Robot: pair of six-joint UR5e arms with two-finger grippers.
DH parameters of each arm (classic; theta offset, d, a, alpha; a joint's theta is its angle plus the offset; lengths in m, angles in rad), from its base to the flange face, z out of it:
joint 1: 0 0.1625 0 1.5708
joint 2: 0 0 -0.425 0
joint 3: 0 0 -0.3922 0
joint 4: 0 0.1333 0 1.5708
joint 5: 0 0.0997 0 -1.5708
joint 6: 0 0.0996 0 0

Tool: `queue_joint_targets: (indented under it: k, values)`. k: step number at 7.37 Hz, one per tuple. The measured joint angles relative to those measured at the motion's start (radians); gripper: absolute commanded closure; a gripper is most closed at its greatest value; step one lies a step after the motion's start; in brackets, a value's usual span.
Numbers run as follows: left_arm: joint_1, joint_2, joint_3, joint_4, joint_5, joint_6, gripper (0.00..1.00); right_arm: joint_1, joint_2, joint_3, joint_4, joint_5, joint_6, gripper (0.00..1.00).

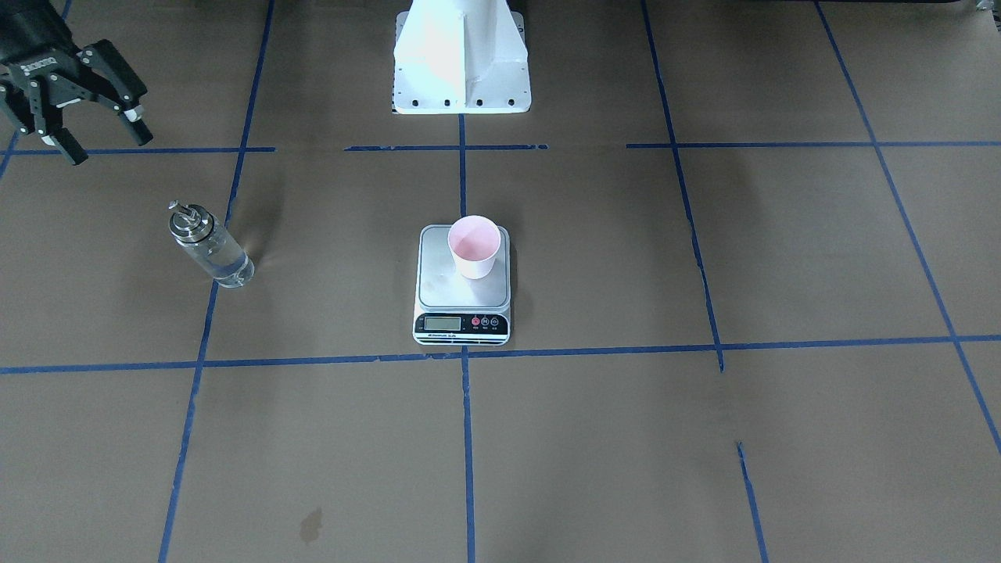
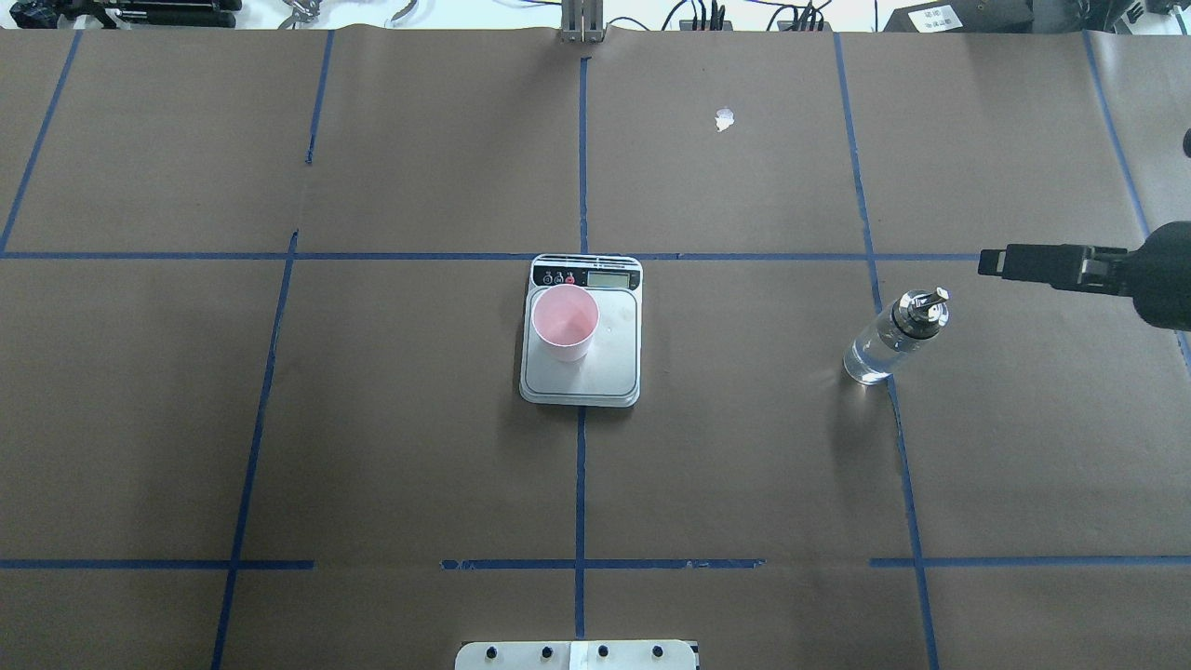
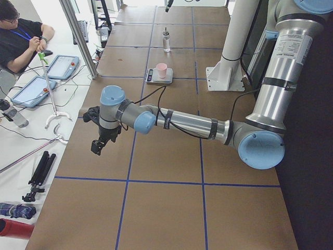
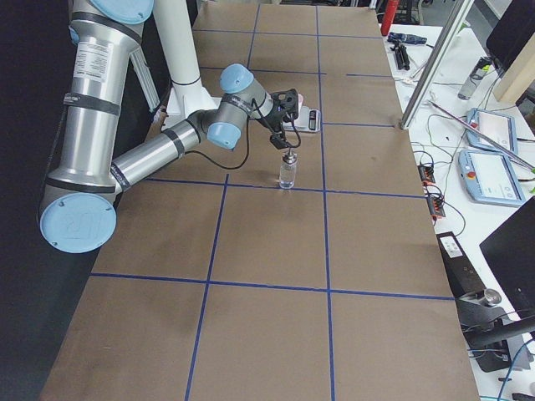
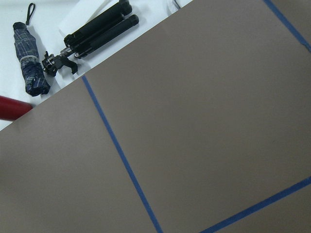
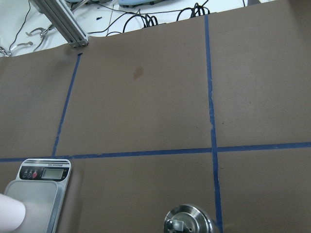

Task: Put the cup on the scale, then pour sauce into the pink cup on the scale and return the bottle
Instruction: 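Reach the right gripper to the glass sauce bottle and grasp it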

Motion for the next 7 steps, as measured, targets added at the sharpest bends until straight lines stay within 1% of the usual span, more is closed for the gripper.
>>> queue_joint_targets:
  k: [2,3,4,5,6,7]
  values:
    - [-0.001,0.005,0.002,-0.010,0.000,-0.002,0.00,-0.281,-0.017,0.034,-0.056,-0.395,0.051,0.00]
    - [-0.001,0.005,0.003,-0.011,-0.001,-0.004,0.00,-0.386,-0.029,0.026,-0.063,-0.547,0.066,0.00]
    - [-0.001,0.004,0.003,-0.011,-0.001,-0.005,0.00,-0.471,-0.037,-0.008,-0.062,-0.681,0.098,0.00]
    - [-0.001,0.002,0.003,-0.011,-0.001,-0.007,0.00,-0.543,-0.039,-0.065,-0.043,-0.813,0.135,0.00]
    - [0.000,0.001,0.002,-0.011,-0.001,-0.007,0.00,-0.584,-0.038,-0.139,0.018,-0.901,0.153,0.00]
    - [0.000,0.000,0.002,-0.011,-0.001,-0.008,0.00,-0.605,-0.033,-0.218,0.102,-0.959,0.159,0.00]
